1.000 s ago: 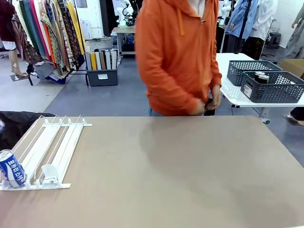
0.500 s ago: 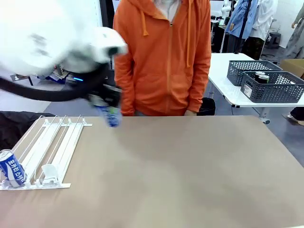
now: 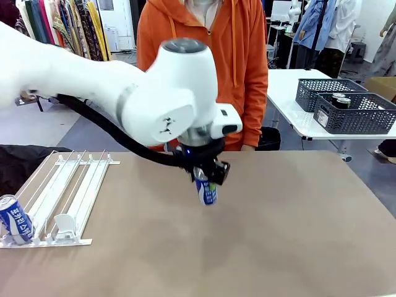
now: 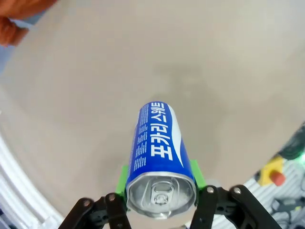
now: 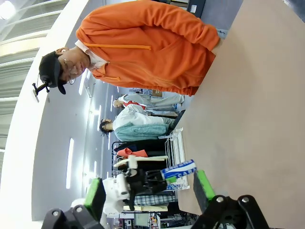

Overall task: Retrieve and store the cans from the dispenser.
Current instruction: Pick up one can from the Automatic Can Dispenser and place it in the middle of the table.

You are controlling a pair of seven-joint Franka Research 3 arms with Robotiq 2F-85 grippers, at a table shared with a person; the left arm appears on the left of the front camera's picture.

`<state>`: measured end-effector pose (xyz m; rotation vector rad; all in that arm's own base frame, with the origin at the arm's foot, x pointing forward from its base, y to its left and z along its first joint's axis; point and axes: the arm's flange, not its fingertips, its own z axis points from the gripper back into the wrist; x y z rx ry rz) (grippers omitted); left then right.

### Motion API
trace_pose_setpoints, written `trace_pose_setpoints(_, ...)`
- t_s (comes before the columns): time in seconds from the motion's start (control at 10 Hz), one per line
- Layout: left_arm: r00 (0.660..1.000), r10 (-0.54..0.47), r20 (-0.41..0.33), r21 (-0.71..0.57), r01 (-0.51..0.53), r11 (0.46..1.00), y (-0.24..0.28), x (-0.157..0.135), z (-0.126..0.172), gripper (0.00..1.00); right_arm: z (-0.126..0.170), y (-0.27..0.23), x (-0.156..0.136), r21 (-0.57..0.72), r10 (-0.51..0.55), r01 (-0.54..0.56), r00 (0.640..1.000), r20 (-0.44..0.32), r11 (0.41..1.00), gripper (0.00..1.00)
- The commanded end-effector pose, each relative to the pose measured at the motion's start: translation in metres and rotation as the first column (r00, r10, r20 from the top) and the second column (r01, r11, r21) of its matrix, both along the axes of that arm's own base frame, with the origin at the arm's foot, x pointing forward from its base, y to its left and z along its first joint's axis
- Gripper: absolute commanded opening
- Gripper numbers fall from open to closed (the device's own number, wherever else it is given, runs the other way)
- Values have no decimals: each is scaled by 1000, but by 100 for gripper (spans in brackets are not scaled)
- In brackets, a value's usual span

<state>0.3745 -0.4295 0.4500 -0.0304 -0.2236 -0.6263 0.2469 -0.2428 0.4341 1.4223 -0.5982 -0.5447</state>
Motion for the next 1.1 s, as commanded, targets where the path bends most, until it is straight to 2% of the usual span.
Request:
trace_pose_setpoints(0.0,994,7,-108,27,-4,1000,-13,20,-7,0,3,-1,1,2,0,0,1000,15,1000,100)
trace_pose_setpoints(0.2,992,-12,-124,82,23,996,-25,24,-34,0,3,-1,1,2,0,0,1000,15,1000,100)
trace_pose_setpoints(0.6,987,-13,-159,73,25,997,-26,31,-41,0,3,-1,1,2,0,0,1000,15,1000,100)
trace_pose_setpoints(0.7,988,-10,-153,76,22,997,-25,32,-41,31,3,-1,1,2,0,0,1000,15,1000,100)
trace_pose_setpoints(0.8,989,-9,-148,78,21,997,-25,31,-41,89,3,-1,1,2,0,0,1000,15,1000,100)
trace_pose_setpoints(0.9,990,-5,-140,77,16,997,-25,31,-41,100,3,-1,1,2,0,0,1000,15,1000,100)
trace_pose_setpoints(1.0,992,-7,-127,69,16,997,-24,31,-41,100,3,-1,1,2,0,0,1000,15,1000,100)
